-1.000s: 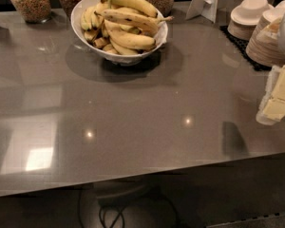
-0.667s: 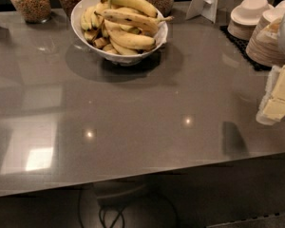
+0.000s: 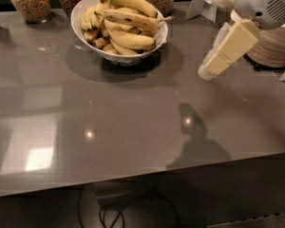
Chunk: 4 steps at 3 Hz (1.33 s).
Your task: Pick banana from white bowl
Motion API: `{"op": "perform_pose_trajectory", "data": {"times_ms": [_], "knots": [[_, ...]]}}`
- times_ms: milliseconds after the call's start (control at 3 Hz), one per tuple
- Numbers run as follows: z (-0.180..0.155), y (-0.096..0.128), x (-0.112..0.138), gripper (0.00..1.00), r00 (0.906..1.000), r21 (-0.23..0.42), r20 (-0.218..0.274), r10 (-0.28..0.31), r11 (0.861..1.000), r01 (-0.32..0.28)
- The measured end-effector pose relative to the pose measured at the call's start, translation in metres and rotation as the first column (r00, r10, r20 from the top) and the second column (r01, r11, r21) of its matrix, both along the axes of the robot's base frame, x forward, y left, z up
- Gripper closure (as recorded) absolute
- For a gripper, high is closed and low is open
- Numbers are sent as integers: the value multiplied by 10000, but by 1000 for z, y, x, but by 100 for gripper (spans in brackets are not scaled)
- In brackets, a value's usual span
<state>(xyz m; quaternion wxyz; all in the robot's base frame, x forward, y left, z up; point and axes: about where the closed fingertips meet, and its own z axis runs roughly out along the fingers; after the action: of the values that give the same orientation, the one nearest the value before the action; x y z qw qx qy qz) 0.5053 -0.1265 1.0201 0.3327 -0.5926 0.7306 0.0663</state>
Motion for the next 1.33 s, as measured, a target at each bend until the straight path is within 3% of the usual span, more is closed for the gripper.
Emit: {"op": "perform_pose_trajectory", "data": {"times_ms": [333, 667, 1000, 1333], "knots": [[25, 46, 33, 0, 9959, 2014, 721, 555, 9771, -690], [51, 100, 75, 0, 9859, 3893, 1361, 969, 9099, -1432], [54, 101, 81, 0, 9859, 4111, 1418, 889, 9007, -1403], [49, 102, 85, 0, 9818, 3971, 1595, 1035, 9038, -1598]]}}
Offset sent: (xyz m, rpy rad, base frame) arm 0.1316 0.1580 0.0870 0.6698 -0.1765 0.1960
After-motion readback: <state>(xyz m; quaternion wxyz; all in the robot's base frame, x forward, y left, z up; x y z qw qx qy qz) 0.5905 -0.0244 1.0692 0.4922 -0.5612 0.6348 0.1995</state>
